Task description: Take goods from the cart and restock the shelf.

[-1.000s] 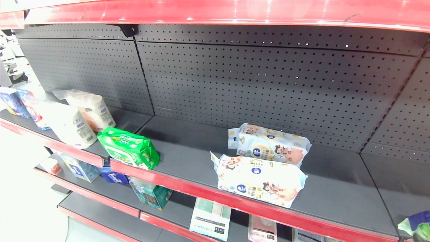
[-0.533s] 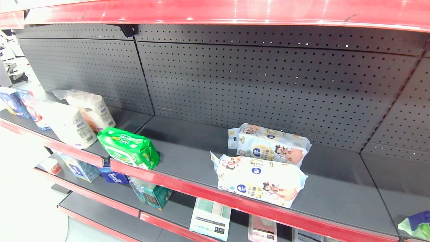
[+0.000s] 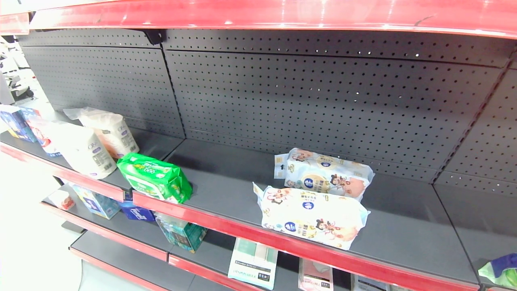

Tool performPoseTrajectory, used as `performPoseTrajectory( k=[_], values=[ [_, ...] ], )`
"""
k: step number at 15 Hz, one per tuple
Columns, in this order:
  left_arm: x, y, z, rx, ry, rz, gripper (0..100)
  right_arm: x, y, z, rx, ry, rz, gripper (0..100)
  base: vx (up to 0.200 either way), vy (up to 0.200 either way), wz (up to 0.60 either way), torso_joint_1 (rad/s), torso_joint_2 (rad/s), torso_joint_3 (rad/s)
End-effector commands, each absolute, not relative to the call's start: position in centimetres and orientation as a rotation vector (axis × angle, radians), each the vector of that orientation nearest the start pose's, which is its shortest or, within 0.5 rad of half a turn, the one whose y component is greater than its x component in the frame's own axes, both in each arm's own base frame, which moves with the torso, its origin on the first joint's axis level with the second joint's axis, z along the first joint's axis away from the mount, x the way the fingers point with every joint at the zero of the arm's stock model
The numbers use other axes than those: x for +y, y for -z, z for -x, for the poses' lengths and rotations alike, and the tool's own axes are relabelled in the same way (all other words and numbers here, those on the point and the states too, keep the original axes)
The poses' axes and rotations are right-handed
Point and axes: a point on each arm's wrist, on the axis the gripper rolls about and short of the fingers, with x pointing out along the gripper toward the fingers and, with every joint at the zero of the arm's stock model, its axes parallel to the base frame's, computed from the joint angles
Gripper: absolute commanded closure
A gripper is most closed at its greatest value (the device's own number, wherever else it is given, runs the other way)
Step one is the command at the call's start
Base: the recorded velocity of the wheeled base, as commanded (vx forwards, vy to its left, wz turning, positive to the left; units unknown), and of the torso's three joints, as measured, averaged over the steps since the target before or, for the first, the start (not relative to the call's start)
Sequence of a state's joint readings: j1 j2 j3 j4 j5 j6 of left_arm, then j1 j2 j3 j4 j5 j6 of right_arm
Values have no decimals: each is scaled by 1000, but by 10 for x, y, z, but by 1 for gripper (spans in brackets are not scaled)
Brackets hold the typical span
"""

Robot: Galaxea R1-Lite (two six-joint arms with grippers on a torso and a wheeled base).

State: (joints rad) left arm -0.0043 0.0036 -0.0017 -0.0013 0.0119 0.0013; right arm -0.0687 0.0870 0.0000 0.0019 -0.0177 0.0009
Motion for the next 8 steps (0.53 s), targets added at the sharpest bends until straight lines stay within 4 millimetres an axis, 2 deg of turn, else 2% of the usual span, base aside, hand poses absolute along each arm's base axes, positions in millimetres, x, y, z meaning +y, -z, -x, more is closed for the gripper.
performPoseTrajectory(
  k=[1,7,8],
  values=[
    [0,-76,23,0,-8,-2,0,0,-77,16,96,108,-20,0,0,0,0,0,0,0],
    [0,-76,23,0,-8,-2,0,0,-77,16,96,105,-8,0,0,0,0,0,0,0],
    [0,-76,23,0,-8,-2,0,0,-77,16,96,105,-8,0,0,0,-600,-2,2,7]
  ],
)
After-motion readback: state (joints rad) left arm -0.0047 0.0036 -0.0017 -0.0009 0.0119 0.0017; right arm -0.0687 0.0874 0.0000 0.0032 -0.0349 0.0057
